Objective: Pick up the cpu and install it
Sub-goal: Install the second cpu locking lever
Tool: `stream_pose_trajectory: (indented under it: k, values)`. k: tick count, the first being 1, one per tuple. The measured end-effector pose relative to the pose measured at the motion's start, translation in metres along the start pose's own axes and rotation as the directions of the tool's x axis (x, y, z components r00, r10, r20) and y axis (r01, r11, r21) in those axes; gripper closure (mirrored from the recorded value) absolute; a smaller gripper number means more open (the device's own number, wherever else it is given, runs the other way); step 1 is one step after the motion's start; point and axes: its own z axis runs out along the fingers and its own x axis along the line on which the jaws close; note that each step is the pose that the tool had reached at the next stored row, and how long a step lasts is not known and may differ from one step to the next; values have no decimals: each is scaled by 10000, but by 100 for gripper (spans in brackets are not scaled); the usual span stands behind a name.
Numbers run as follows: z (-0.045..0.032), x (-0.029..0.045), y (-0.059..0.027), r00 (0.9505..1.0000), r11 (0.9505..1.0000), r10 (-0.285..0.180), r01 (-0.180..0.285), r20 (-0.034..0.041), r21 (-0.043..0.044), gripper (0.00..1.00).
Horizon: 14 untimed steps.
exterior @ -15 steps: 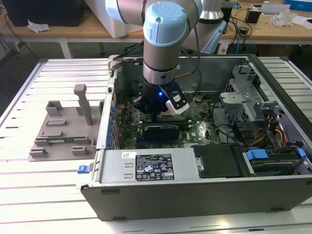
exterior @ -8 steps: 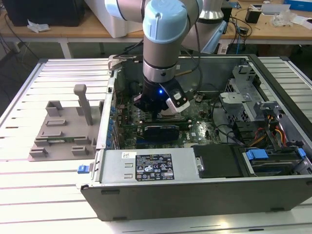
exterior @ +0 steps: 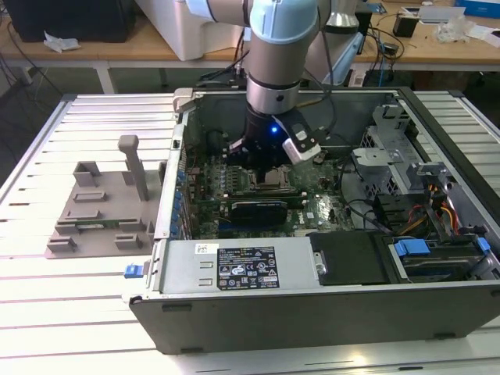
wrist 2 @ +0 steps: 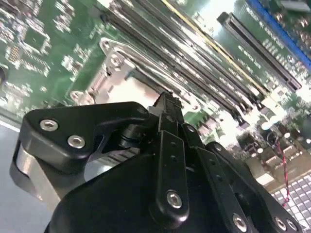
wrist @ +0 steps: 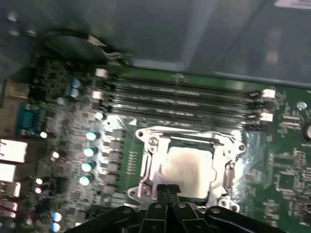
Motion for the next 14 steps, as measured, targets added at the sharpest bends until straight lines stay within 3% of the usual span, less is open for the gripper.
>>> stream_pose_trajectory:
  k: [1,2,3,5,8,9,14]
  values:
    - [10,-52,36,10000,9998,10,-9,-35,201,89]
    - [21,-104,90,10000,9995,16,-14,-64,318,89]
    - [26,-140,135,10000,9993,20,-17,-80,372,89]
    - [8,-180,211,9999,9980,33,-26,-113,628,89]
    - [-183,-174,226,9999,9979,33,-26,-116,651,89]
    - [-298,-169,231,9999,9979,34,-27,-115,650,89]
    - [-583,-159,245,9999,9979,35,-27,-116,651,89]
